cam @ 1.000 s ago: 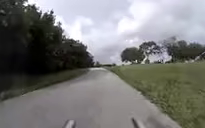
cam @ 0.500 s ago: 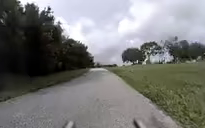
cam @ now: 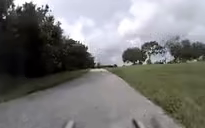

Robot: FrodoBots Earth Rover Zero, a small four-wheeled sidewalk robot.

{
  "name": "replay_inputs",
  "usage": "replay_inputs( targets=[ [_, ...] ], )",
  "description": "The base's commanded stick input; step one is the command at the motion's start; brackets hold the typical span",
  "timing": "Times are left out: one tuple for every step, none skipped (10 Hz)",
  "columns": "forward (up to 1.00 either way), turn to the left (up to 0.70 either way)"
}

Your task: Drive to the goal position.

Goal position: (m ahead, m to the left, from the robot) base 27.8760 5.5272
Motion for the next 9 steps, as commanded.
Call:
replay_inputs(
  targets=[
    [0.7, 0.0],
    [0.7, 0.0],
    [0.7, 0.0],
    [0.7, 0.0],
    [0.7, 0.0],
    [0.7, 0.0],
    [0.7, 0.0],
    [0.7, 0.0],
    [0.7, 0.0]
  ],
)
